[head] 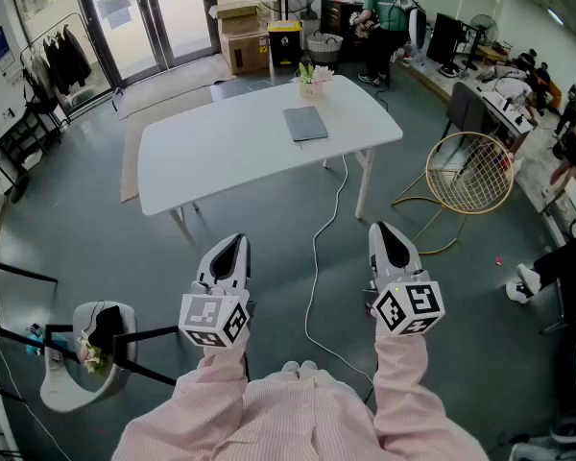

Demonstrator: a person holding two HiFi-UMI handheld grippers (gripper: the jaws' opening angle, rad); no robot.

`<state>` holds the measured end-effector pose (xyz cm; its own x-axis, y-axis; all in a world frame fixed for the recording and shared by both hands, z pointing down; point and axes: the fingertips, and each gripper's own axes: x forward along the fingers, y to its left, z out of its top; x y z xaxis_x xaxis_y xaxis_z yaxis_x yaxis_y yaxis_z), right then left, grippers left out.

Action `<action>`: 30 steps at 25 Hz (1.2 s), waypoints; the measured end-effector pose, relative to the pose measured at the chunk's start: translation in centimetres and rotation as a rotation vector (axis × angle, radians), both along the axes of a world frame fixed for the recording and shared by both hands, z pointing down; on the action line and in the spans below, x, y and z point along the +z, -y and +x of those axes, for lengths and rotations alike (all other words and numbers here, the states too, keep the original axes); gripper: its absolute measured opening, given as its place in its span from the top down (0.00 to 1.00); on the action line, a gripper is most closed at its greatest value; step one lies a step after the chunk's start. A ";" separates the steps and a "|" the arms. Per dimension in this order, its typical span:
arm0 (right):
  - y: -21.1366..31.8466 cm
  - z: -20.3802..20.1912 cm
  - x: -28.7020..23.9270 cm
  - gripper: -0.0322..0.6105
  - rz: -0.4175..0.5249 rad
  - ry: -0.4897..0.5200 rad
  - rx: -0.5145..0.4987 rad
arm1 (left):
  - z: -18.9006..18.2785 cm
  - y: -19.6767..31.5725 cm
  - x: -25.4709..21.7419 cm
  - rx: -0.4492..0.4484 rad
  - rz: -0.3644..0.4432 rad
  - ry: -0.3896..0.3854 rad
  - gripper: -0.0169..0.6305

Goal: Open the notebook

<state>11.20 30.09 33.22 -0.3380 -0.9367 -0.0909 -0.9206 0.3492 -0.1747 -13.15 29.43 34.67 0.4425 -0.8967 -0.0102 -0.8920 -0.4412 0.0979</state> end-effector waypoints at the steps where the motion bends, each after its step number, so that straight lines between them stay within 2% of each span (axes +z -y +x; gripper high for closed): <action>1: 0.1 0.1 0.1 0.94 -0.001 -0.002 0.000 | 0.1 0.1 0.0 0.001 0.000 0.003 0.98; 18: 2.1 1.6 3.1 0.94 -0.068 0.012 -0.029 | 1.7 1.3 1.6 -0.015 -0.039 0.007 0.98; 30: 5.2 3.3 4.6 0.84 -0.104 0.028 -0.047 | 3.5 2.8 3.9 -0.037 -0.113 -0.013 0.98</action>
<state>14.50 24.89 37.85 -0.3801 -0.9249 -0.0040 -0.8980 0.3701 -0.2379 -9.61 26.61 38.61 0.4096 -0.9082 0.0863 -0.9058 -0.3937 0.1566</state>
